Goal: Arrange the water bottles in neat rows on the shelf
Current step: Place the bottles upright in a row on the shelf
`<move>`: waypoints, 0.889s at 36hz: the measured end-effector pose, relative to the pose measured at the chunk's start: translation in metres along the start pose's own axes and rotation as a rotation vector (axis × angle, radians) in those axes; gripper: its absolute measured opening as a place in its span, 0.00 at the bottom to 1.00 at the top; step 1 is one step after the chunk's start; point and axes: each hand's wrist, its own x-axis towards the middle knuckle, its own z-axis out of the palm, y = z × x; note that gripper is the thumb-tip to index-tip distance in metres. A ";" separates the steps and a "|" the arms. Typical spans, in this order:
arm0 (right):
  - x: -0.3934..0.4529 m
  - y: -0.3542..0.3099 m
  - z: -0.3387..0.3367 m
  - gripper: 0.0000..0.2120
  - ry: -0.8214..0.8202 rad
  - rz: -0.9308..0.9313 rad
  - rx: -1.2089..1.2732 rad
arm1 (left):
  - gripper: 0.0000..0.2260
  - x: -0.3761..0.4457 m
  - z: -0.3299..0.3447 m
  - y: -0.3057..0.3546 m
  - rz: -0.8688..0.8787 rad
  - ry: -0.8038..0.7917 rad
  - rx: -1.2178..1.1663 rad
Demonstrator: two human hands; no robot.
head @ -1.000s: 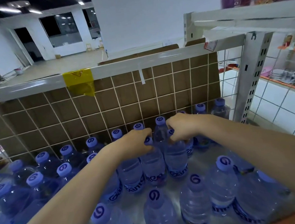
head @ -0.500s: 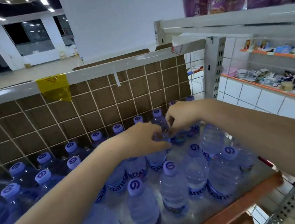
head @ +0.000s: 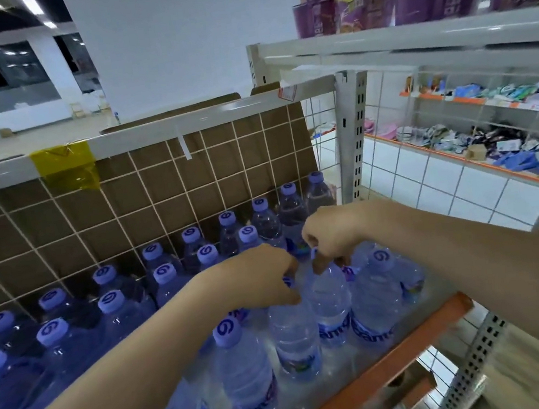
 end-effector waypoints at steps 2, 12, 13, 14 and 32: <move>0.001 0.005 -0.002 0.14 0.035 -0.017 0.031 | 0.14 0.002 -0.003 -0.002 -0.007 0.020 0.006; 0.020 0.036 -0.036 0.16 0.322 -0.034 0.113 | 0.13 0.035 -0.021 -0.015 -0.059 0.193 -0.067; 0.023 0.039 -0.038 0.15 0.339 -0.031 0.106 | 0.13 0.040 -0.022 -0.016 -0.064 0.203 -0.073; 0.027 0.042 -0.040 0.15 0.354 -0.030 0.094 | 0.12 0.046 -0.022 -0.017 -0.068 0.213 -0.073; 0.086 0.079 -0.041 0.07 0.302 -0.039 0.068 | 0.12 0.109 -0.032 -0.041 -0.182 0.270 -0.189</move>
